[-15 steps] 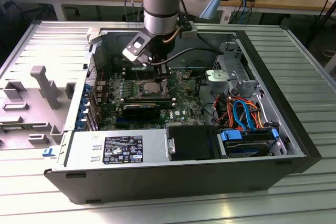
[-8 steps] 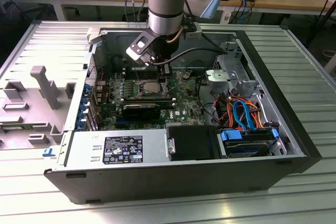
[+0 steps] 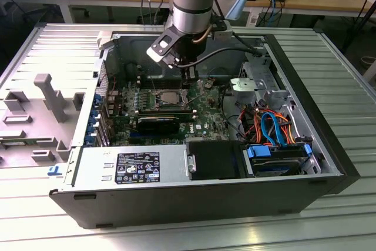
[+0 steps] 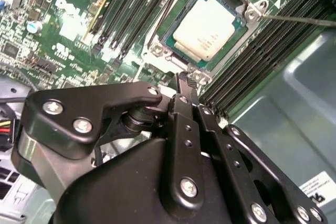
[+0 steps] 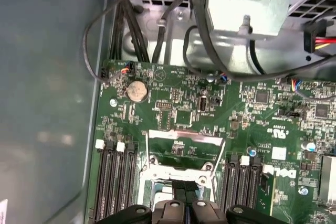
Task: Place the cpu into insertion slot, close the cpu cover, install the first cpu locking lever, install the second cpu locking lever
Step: 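Close the cpu cover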
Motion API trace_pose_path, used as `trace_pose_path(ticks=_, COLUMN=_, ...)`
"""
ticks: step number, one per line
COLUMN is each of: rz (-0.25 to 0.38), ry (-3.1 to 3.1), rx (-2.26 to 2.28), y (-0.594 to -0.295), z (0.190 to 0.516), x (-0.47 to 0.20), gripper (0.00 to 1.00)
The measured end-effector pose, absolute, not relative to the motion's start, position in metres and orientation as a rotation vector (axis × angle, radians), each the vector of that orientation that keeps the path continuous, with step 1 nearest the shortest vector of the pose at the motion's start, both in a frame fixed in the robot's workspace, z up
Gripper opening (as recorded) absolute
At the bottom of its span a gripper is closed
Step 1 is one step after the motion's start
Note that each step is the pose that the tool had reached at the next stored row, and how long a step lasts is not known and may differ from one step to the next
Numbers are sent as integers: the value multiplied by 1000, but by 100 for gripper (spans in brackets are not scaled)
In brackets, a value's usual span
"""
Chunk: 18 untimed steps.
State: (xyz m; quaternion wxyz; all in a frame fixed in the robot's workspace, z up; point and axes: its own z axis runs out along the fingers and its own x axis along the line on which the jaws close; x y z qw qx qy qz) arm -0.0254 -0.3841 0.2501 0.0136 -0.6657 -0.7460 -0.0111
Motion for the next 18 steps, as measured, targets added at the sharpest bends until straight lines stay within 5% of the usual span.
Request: trace_pose_path(ticks=18, rz=4, ry=-2301, rx=-2058, y=-384, z=259, x=21, gripper=11)
